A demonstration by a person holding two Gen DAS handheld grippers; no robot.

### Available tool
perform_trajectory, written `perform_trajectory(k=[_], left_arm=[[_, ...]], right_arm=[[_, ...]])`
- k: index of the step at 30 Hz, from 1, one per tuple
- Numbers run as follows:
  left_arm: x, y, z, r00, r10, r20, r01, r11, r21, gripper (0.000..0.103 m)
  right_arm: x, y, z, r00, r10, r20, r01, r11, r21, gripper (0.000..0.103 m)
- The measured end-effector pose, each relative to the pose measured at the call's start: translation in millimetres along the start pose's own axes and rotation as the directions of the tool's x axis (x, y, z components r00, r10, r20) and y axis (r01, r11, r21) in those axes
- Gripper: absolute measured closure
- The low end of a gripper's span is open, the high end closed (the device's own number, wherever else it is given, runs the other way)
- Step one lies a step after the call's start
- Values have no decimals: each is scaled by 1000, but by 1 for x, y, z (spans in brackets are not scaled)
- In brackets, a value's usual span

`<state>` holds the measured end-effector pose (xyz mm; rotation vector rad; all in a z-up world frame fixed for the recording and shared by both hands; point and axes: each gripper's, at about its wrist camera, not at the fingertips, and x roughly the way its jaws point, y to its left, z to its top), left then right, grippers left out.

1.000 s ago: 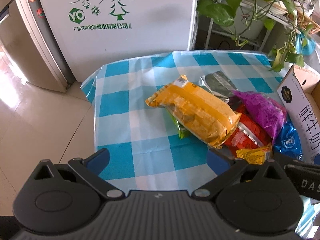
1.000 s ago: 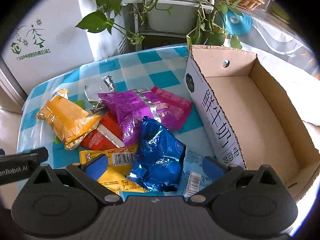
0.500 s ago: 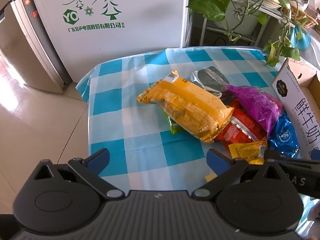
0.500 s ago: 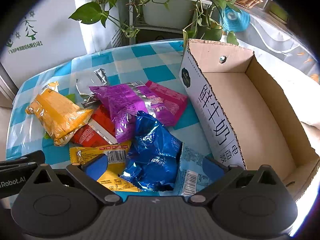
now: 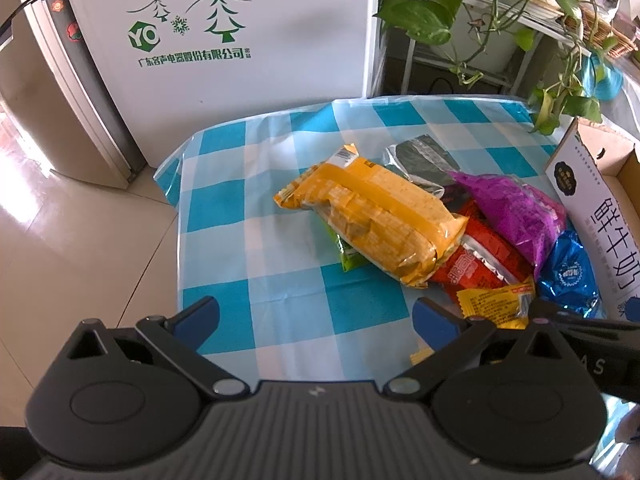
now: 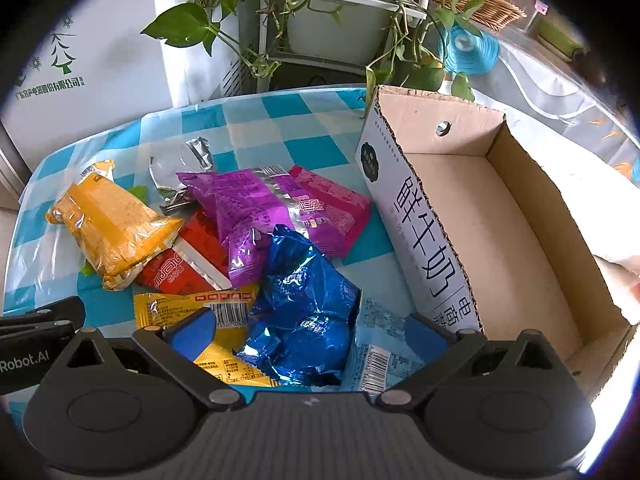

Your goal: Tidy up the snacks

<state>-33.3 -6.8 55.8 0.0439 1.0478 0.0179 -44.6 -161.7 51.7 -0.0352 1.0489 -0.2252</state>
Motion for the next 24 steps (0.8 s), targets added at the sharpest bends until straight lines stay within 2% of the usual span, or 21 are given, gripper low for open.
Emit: perform_trajectory(k=[24], left_arm=[[-2, -2, 1, 1000, 3, 12, -3, 1000, -2, 2]], right_arm=[[0, -2, 0, 1000, 8, 11, -8, 1000, 0, 0]])
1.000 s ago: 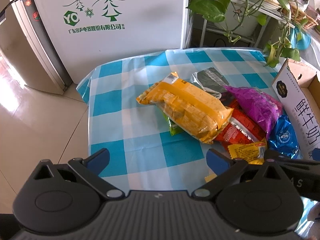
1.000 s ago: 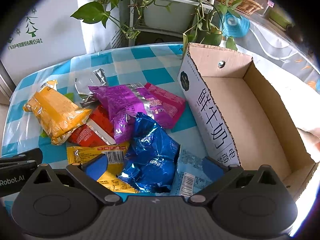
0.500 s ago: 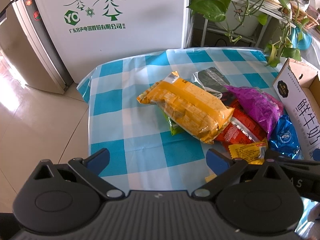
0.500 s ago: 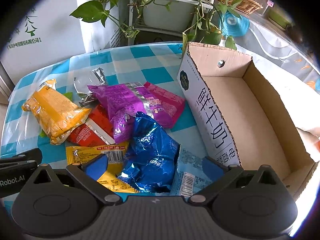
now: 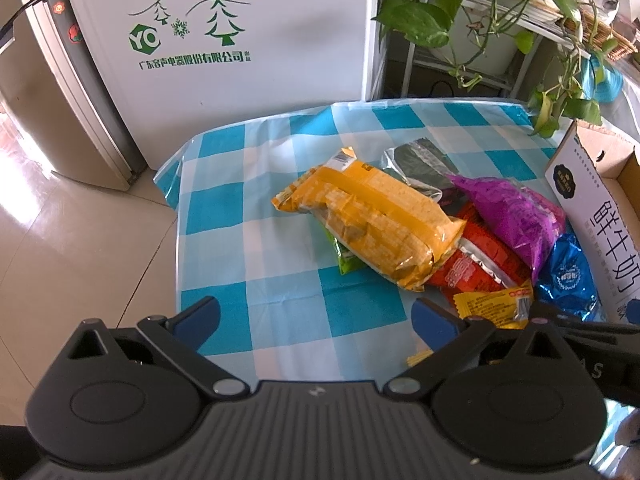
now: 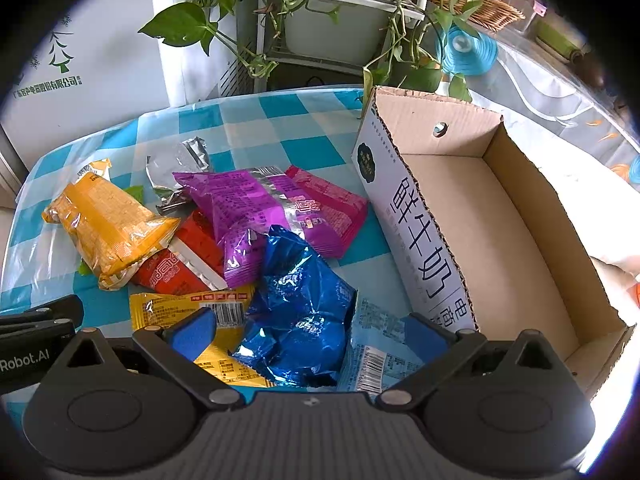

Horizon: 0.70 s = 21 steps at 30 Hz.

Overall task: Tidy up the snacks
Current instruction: 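Move the left tool to the long orange bag while the right tool approaches the yellow barcode packet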

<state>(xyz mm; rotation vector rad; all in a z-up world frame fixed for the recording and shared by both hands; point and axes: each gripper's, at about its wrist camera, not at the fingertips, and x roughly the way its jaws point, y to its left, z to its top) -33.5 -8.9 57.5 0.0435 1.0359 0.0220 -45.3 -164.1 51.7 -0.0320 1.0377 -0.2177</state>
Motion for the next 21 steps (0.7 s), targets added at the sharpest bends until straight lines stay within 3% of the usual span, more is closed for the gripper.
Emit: perform_trajectory(k=[8, 12, 16, 21], left_arm=[[-4, 1, 7, 998, -57, -10, 57, 998, -12, 2], [-9, -2, 18, 997, -79, -14, 80, 996, 37, 2], [-18, 4, 43, 996, -80, 42, 76, 993, 85, 2], [-15, 26, 73, 990, -116, 80, 113, 993, 42, 2]], right_arm=[[-4, -8, 0, 999, 45, 22, -46, 999, 13, 0], [-6, -20, 2, 994, 101, 42, -103, 994, 42, 0], [-11, -38, 5, 981, 176, 84, -185, 977, 106, 0], [-10, -60, 5, 957, 272, 97, -287, 937, 202, 0]])
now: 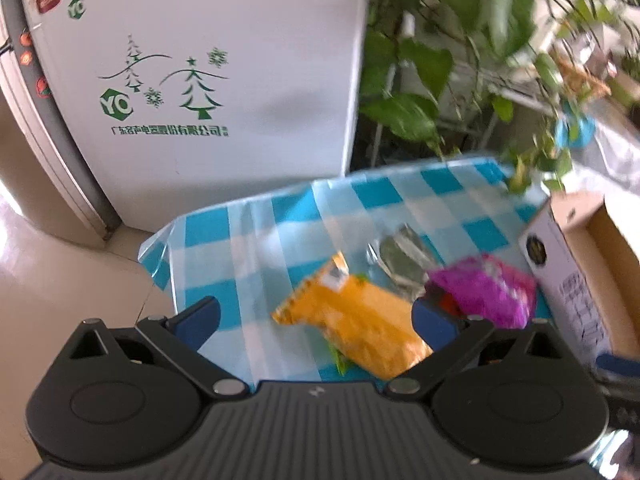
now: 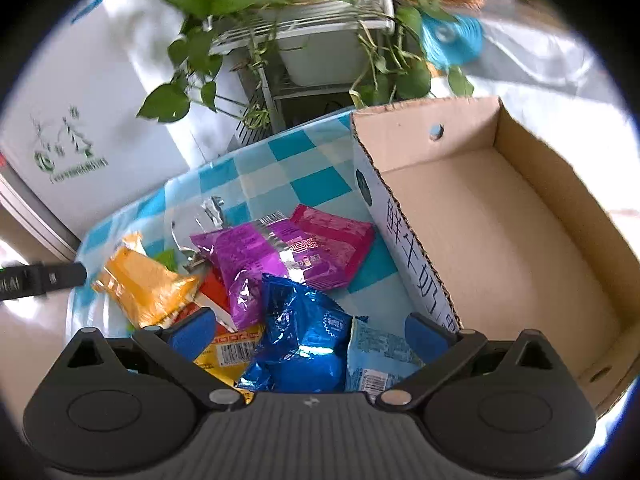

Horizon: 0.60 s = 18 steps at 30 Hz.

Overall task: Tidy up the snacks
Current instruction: 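Move the left tool to the long orange bag while the right tool approaches the yellow barcode packet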

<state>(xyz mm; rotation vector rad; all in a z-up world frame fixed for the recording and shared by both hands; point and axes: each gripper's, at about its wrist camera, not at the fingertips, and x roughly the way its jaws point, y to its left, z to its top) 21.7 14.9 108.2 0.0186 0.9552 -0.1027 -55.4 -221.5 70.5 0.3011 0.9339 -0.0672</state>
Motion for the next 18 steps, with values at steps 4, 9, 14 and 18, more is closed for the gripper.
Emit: perform_trajectory(k=[4, 9, 14, 18], left_arm=[[23, 12, -2, 998, -32, -53, 27, 995, -98, 2], [40, 13, 1, 992, -88, -94, 71, 982, -173, 2], [53, 10, 4, 989, -97, -112, 72, 976, -204, 2], [64, 2, 7, 990, -76, -119, 51, 978, -201, 2]], right_arm=[[3, -2, -3, 993, 113, -29, -112, 994, 19, 0], [8, 9, -10, 977, 209, -50, -210, 978, -18, 4], [5, 22, -20, 975, 216, -46, -220, 970, -105, 7], [3, 25, -22, 974, 219, -55, -225, 965, -136, 9]])
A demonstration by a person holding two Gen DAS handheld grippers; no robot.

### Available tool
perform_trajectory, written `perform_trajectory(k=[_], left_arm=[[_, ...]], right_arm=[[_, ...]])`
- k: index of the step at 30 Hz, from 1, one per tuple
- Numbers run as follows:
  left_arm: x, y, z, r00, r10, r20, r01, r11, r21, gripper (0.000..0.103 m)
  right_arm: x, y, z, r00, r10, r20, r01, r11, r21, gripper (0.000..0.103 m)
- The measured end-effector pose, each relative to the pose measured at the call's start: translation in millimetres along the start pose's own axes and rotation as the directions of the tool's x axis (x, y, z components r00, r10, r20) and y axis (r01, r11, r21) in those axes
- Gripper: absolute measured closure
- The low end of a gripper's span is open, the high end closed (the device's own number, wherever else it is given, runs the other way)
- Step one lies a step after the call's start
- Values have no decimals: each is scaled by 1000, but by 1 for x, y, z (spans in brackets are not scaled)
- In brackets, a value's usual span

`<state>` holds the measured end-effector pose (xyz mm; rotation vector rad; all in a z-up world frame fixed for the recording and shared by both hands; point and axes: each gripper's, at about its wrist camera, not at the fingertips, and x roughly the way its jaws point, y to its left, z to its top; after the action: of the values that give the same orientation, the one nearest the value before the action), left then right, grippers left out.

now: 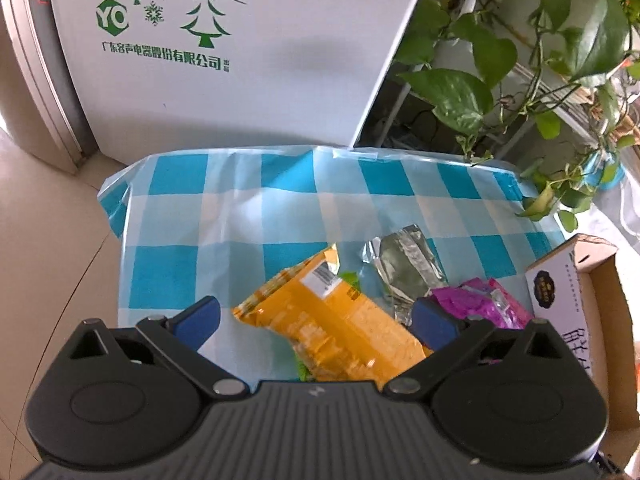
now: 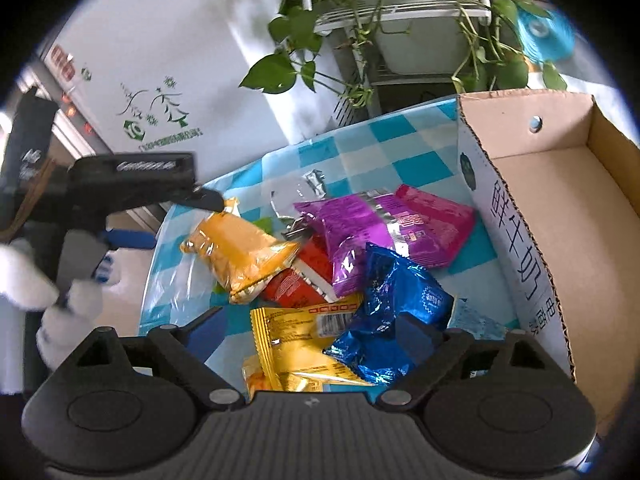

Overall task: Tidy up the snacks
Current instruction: 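Move the left tool to the long orange bag while the right tool approaches the yellow barcode packet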

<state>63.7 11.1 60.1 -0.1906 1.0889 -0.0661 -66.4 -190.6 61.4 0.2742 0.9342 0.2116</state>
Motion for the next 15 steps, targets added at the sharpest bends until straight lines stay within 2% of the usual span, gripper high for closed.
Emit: perform_trajectory(k=[9, 12, 15], left_arm=[[33, -14, -5, 996, 51, -79, -49, 998, 25, 1], [36, -5, -7, 994, 33, -106, -34, 999, -13, 1], [33, 3, -11, 992, 44, -122, -44, 999, -1, 1]], right_arm=[[3, 4, -4, 998, 47, -32, -48, 998, -35, 14], [8, 2, -7, 994, 74, -78, -74, 997, -4, 17], [17, -1, -13, 987, 64, -149, -60, 998, 32, 17]])
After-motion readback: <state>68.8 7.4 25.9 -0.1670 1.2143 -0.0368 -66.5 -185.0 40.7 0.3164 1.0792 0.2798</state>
